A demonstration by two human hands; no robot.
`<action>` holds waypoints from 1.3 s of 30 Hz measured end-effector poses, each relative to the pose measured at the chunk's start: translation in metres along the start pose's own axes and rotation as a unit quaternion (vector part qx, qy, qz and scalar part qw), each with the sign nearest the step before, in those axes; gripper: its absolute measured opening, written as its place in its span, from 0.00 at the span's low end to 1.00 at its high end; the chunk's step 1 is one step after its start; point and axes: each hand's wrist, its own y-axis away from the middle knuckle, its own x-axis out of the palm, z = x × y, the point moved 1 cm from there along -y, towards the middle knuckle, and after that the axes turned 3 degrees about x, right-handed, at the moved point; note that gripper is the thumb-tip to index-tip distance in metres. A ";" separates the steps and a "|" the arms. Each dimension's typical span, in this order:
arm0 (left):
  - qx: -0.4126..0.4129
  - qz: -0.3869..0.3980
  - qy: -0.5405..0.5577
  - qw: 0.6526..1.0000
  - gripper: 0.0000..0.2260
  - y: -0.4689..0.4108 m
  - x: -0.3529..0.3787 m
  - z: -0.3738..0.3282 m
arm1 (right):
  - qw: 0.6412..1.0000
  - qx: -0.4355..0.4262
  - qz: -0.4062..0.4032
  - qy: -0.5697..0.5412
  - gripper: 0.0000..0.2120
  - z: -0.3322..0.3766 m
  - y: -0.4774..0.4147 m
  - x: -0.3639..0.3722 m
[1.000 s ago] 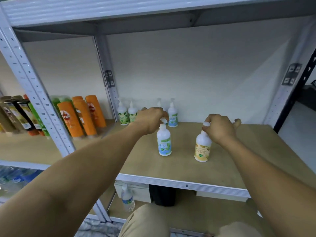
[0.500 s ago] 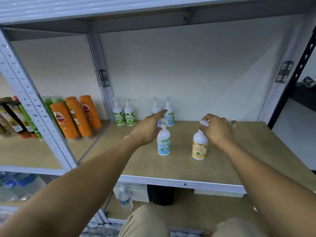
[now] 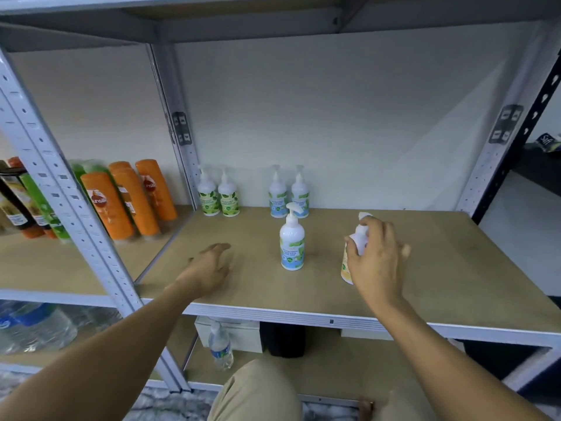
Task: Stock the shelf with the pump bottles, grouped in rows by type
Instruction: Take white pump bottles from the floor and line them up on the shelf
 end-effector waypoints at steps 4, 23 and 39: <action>-0.045 0.020 -0.044 0.998 0.26 0.007 0.004 0.029 | 0.992 -0.023 0.081 -0.096 0.10 0.011 0.021 0.009; -0.025 0.034 -0.099 0.994 0.37 -0.022 0.013 0.086 | 0.878 0.144 0.372 -0.265 0.29 0.023 -0.001 0.144; -0.012 -0.038 -0.110 0.993 0.34 -0.028 0.014 0.086 | 0.903 0.197 0.244 -0.295 0.32 -0.008 -0.071 0.239</action>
